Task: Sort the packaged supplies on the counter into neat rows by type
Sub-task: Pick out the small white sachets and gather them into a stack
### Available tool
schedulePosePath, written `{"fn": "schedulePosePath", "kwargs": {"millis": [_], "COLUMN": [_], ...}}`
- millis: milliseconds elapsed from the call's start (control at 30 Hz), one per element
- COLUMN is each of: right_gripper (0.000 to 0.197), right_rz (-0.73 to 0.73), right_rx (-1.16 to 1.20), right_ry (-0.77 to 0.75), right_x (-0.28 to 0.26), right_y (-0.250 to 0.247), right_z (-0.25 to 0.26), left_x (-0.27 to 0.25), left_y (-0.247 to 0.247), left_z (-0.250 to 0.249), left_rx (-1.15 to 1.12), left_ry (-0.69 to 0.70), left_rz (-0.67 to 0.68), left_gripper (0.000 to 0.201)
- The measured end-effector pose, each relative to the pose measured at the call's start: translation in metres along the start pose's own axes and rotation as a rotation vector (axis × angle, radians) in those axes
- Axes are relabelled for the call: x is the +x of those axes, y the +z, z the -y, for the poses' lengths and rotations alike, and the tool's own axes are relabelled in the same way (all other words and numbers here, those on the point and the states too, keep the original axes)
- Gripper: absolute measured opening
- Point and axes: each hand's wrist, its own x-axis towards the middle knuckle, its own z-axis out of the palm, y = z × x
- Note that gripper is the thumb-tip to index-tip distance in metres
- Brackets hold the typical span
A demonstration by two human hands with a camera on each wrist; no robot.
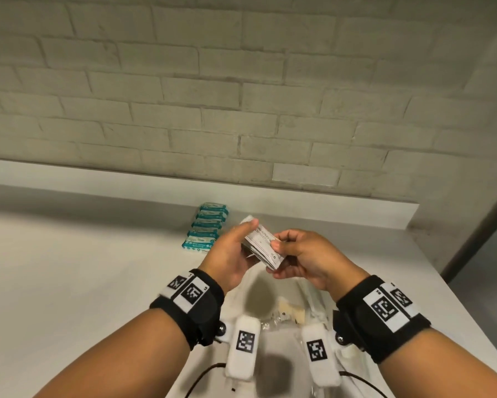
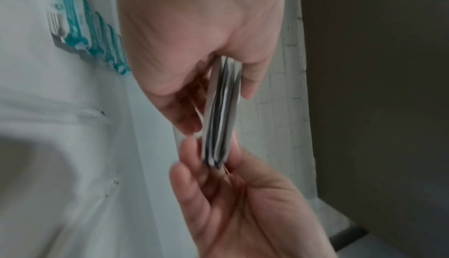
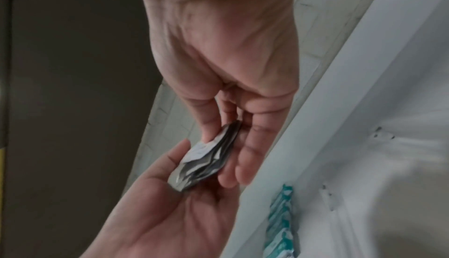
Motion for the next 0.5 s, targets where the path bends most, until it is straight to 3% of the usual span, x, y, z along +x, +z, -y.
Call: {"fn": "schedulePosePath", "kwargs": {"millis": [133,233,500], "right_gripper": [0.02,0.023,0.036], "right_rz": [-0.061,-0.118,-0.374], "right_rx": [-0.191,-0.296,-0.309], "right_ry": [0.092,0.136,0.142], "right_x": [0.028,0.056,0.16], "right_y": [-0.018,-0.024,-0.045], "right_z": [-0.017,-0.031,-0.033], "left_x": [0.022,0.046,0.15], "left_y": [-0.025,-0.033,-0.046], "left_z": [0.01,0.015,-0.004], "left_rx": [0.403,0.584,0.865], "left_ry": [-0.105,-0.148,-0.101], "left_rz": [-0.116,-0.132,-0.231], "left_gripper": [0.023,0.019,0.027]}}
